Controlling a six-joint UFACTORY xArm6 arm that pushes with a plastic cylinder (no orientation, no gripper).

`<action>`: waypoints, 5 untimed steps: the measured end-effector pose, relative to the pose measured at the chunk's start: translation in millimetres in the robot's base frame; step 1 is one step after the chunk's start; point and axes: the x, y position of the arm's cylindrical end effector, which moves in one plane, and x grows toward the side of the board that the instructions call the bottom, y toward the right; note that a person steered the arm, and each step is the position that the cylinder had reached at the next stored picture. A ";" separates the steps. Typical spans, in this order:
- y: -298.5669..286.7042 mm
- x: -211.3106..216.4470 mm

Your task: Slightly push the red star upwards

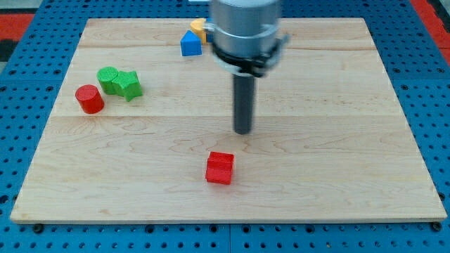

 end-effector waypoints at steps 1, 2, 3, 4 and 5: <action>2.9 63.2; 12.9 101.8; 45.0 110.2; 55.5 127.1; -17.9 111.1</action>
